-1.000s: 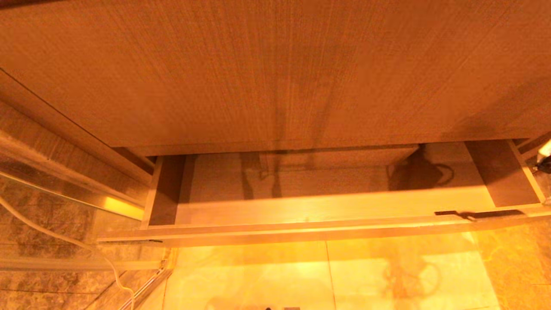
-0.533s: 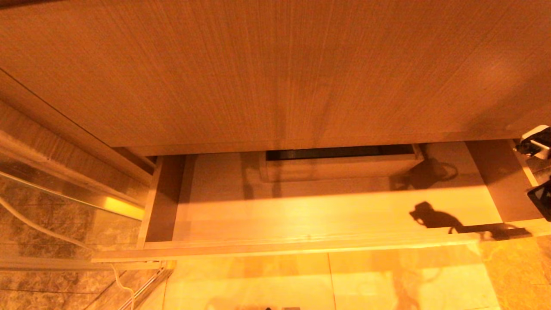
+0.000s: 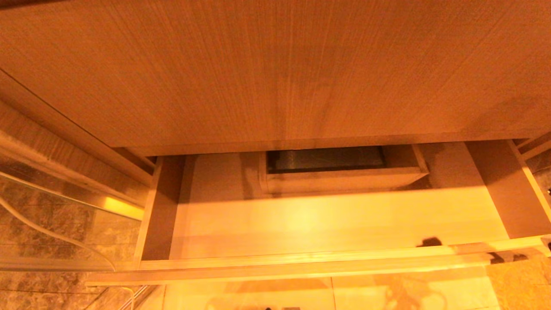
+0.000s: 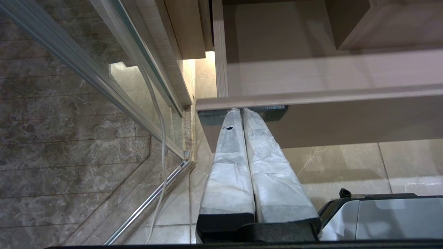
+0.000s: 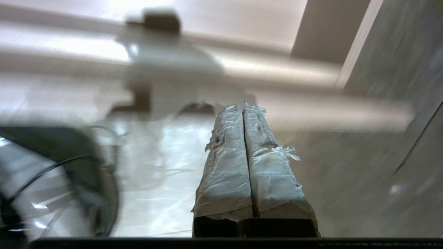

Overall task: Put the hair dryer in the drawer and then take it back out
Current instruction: Pull open the drawer

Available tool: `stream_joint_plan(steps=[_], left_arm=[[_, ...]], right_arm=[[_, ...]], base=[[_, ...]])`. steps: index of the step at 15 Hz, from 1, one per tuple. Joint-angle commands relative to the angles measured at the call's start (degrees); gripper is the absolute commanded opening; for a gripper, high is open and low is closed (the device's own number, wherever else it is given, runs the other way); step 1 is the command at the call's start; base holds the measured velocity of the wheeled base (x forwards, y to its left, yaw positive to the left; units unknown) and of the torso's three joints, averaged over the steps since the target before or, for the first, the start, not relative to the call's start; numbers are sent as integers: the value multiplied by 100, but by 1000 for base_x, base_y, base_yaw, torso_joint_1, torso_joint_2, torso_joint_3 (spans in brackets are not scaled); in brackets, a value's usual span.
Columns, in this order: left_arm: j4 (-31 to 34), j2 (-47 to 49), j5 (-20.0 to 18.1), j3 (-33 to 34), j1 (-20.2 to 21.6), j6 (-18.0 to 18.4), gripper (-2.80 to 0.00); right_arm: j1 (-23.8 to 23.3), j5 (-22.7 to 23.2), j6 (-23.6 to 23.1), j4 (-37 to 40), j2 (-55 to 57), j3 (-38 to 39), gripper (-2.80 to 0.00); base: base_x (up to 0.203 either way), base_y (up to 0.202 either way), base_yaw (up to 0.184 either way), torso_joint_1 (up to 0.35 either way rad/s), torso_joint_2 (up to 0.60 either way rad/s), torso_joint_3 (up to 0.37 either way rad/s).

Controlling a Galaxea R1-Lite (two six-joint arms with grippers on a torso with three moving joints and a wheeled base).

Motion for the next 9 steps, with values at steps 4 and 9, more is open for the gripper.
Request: stream_joint_plan(steps=[4, 9], left_arm=[[-1, -1, 0, -4, 0, -6, -280], [-1, -9, 0, -1, 0, 0, -280]], right_arm=[[593, 13, 732, -117, -3242, 1992, -280], [1055, 429, 1503, -793, -5234, 3046, -280]], base=[[0, 0, 0, 0, 0, 0], [0, 0, 0, 0, 0, 0]])
